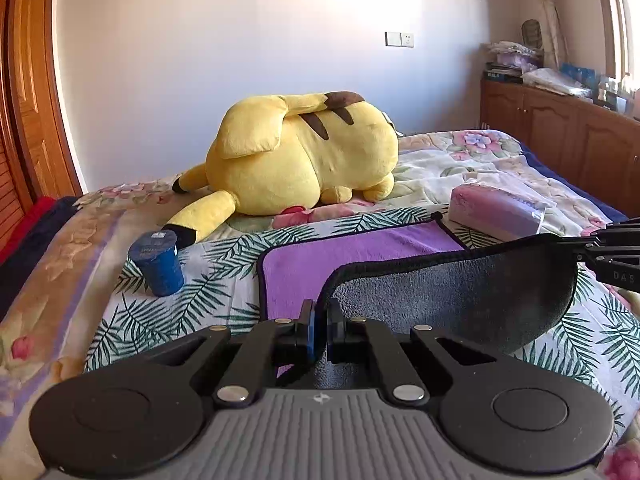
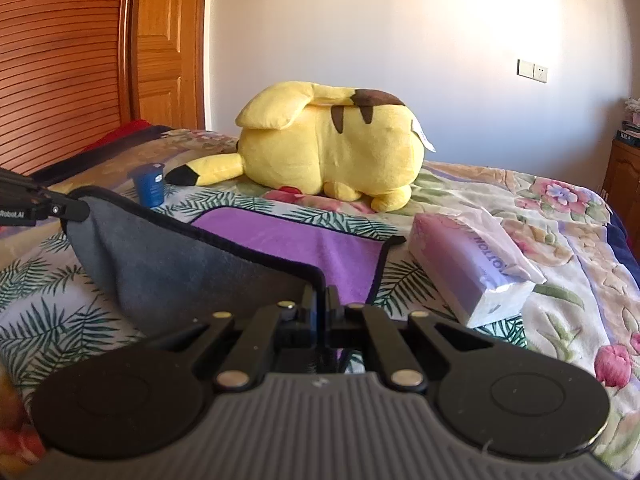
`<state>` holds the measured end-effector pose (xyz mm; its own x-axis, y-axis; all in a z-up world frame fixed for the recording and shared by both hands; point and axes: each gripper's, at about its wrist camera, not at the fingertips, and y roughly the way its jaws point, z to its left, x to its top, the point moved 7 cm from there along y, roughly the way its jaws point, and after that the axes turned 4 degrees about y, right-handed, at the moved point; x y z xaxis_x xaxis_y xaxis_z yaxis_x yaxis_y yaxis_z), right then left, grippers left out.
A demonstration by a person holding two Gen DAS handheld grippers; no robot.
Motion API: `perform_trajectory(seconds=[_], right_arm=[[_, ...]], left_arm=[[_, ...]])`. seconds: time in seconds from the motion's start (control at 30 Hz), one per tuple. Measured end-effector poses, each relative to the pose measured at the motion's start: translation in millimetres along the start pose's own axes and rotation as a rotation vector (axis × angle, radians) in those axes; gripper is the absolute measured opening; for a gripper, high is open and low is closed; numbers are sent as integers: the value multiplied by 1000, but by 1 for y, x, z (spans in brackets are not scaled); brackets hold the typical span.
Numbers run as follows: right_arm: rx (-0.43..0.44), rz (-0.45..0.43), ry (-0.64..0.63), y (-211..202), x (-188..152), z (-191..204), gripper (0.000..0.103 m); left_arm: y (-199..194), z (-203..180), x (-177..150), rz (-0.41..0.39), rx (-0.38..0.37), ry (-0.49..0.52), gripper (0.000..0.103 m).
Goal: Fold towel
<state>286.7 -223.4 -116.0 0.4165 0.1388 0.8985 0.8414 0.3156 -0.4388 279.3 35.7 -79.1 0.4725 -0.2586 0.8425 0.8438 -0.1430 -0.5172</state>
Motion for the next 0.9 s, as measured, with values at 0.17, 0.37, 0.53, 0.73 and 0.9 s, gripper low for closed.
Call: perform_trajectory(seconds=[0.17,0.37,0.53,0.73,0.9], right_arm=[[-6,-13,-10,6,3,-4,4],[-13,-21,-40,13,6,-5,4],[-10,-33,-56,20,12,-3,4],[-2,-57,-79,30,22,-1,4],[-6,-74,-83,40,30,-7,4]], left_arm=[[7,1,5,-5,5,18,6],[13,6,10,-14,16,28,5],[18,11,17,-26,18,25,5],[30,18,26,-38,26,23,5],[42,21,31,-47,36,31,5]])
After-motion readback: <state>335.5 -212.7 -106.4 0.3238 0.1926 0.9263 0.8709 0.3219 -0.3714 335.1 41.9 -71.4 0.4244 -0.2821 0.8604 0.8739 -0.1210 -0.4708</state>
